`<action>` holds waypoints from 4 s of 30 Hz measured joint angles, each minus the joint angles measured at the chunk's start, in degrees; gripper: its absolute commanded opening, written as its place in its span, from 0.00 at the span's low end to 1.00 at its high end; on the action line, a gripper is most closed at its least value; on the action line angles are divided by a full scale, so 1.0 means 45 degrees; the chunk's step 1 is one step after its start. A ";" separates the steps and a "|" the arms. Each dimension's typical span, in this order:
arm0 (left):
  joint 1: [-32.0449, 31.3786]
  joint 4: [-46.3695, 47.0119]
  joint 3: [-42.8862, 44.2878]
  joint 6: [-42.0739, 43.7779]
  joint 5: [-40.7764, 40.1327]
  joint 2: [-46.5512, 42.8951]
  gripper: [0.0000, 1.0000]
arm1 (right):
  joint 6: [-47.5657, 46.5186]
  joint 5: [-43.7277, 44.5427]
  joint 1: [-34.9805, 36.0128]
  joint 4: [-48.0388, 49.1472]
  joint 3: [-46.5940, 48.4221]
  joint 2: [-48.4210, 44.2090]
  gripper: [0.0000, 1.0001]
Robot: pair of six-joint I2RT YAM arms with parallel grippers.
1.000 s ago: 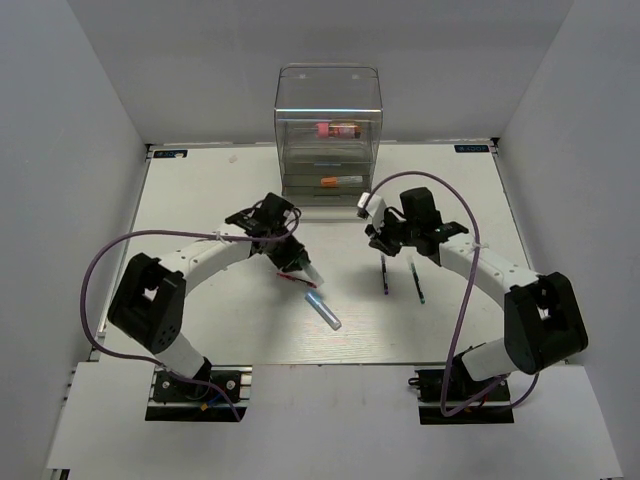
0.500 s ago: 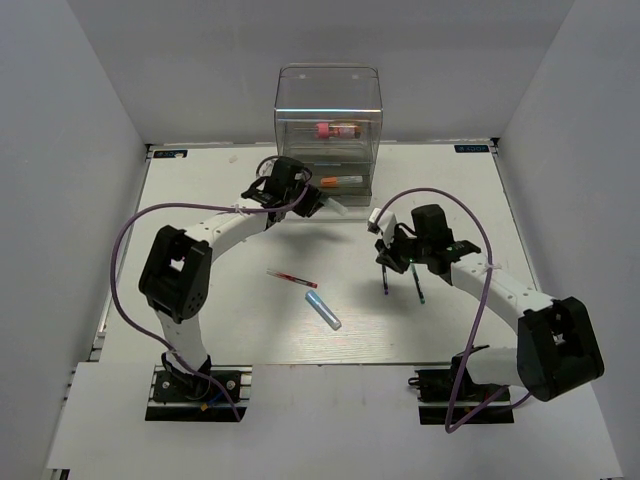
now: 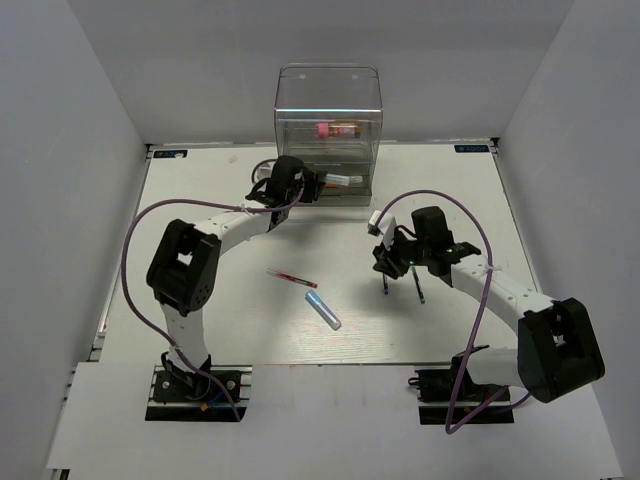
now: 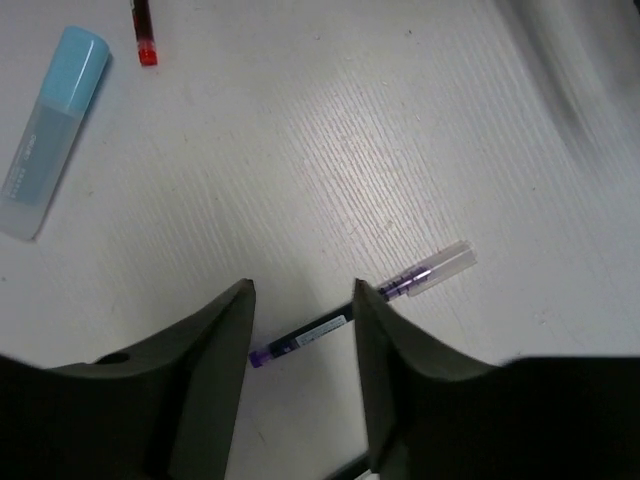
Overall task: Sort the stationery into containers
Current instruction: Place the stationery in the drawer, then pick up the stationery from the center of the board, then place the stationery in the drawer, then close the drawer in the storage box.
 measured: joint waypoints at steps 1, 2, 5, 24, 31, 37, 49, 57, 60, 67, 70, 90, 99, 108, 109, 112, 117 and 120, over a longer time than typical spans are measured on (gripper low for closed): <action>0.0000 0.0019 0.0000 -0.0180 -0.0034 0.0175 0.18 | 0.0019 -0.0063 0.0000 -0.0019 0.0000 0.0000 0.59; 0.0000 0.0053 0.0000 -0.0316 -0.0078 0.0355 0.26 | -0.0005 -0.0155 0.0000 -0.0049 0.0000 0.0000 0.64; 0.0000 0.0044 0.0039 -0.0578 -0.0204 0.0855 0.48 | -0.0058 -0.0505 0.0010 -0.0175 0.0000 0.0000 0.73; 0.0024 -0.1025 0.0039 0.3857 0.0743 -0.1326 0.71 | 0.0792 -0.2395 0.2161 -0.1219 0.0840 0.1768 0.60; 0.0019 -0.3381 -0.3546 0.7053 -0.0874 -0.7179 0.99 | 0.2127 -0.1452 0.4367 -0.1316 0.2025 0.3619 0.66; 0.0058 -0.5328 -0.6271 0.7305 -0.2050 -0.9942 0.99 | 0.3337 0.0117 0.5552 -0.1054 0.2589 0.4648 0.71; 0.0058 -0.7655 -0.8291 0.5736 -0.2667 -1.2002 1.00 | 0.4284 0.3555 0.7271 0.0165 0.3206 0.5795 0.52; 0.0058 -0.7519 -0.8816 0.4653 -0.2278 -1.1069 1.00 | 0.3842 0.5066 0.7766 0.0787 0.2497 0.5333 0.00; 0.0058 -0.7378 -0.8816 0.4507 -0.1933 -1.0234 1.00 | 0.3429 0.5280 0.7762 0.0675 0.1651 0.4503 0.00; 0.0058 -0.7014 -0.8806 0.4367 -0.1025 -0.8680 1.00 | 0.1515 0.5926 0.6951 -0.0034 0.0510 0.1991 0.00; 0.0058 -0.6849 -0.8772 0.4352 -0.0690 -0.8150 1.00 | 0.0374 0.6203 0.6212 0.0447 0.0631 0.1452 0.00; 0.0058 -0.6795 -0.8616 0.4318 0.0257 -0.7334 1.00 | -0.4823 0.3317 0.2453 0.3934 0.7057 0.5785 0.00; 0.0058 -0.6693 -0.8616 0.4313 0.0321 -0.7383 1.00 | -0.5770 0.1977 0.1996 0.3633 0.9306 0.8349 0.12; 0.0058 -0.6392 -0.8655 0.4318 0.0340 -0.7490 1.00 | -0.5197 0.1821 0.1608 0.2977 1.0088 0.9292 0.40; 0.0058 -0.6358 -0.8655 0.4323 0.0340 -0.7490 1.00 | -0.5124 0.1715 0.1574 0.2939 1.0185 0.9292 0.30; 0.0058 -0.6183 -0.8655 0.4386 0.0340 -0.7378 1.00 | -0.4716 0.1020 0.1428 0.2647 1.0389 0.9224 0.00; 0.0058 -0.6130 -0.8641 0.4546 0.0345 -0.6994 1.00 | -0.4911 -0.1073 0.1234 0.0704 1.0977 0.9122 0.00; 0.0058 -0.6110 -0.8544 0.4639 0.0355 -0.6907 1.00 | -0.5960 -0.2103 0.1195 -0.1588 1.1987 0.9126 0.00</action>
